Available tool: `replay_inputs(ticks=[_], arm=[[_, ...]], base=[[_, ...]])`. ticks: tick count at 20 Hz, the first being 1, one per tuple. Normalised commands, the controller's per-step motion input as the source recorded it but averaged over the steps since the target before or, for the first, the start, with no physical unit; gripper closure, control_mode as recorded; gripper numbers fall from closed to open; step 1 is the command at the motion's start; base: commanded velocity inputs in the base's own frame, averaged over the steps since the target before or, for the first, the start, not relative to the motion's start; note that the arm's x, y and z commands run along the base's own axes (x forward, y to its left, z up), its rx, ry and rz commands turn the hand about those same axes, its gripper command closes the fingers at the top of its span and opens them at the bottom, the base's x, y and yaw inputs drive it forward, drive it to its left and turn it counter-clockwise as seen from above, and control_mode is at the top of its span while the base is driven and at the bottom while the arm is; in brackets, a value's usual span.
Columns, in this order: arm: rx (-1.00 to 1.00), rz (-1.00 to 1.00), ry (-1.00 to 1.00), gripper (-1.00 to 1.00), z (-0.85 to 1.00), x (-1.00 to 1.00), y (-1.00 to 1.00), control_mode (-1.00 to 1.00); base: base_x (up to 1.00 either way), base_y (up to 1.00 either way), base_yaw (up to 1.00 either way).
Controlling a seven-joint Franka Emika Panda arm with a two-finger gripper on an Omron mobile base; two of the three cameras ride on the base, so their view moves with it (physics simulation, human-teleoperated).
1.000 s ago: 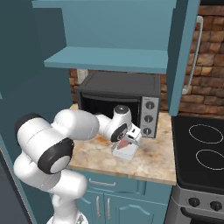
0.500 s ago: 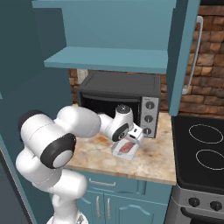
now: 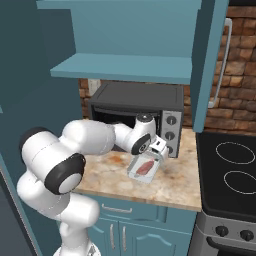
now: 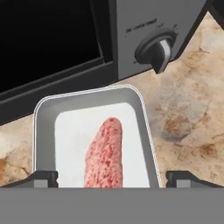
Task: Retrieve the tupperware from the cabinet, then place the raw meat into the tupperware to avoid contamination.
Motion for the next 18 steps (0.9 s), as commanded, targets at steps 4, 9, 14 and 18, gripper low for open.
replay_inputs(ticks=[4, 9, 14, 18], arm=[[-0.01, 0.00, -0.03, -1.00, 0.57, -0.17, 0.00, -1.00], [-0.04, 0.00, -0.11, -1.00, 0.33, -0.52, 0.04, -1.00], [-0.04, 0.00, -0.13, -1.00, 0.53, -0.60, 0.03, -1.00], [-0.04, 0.02, -0.17, -1.00, 0.61, -0.59, 0.01, -1.00]], base=[[0.00, 0.00, 0.00], [0.00, 0.00, 0.00], [0.00, 0.00, 0.00], [0.00, 0.00, 0.00]])
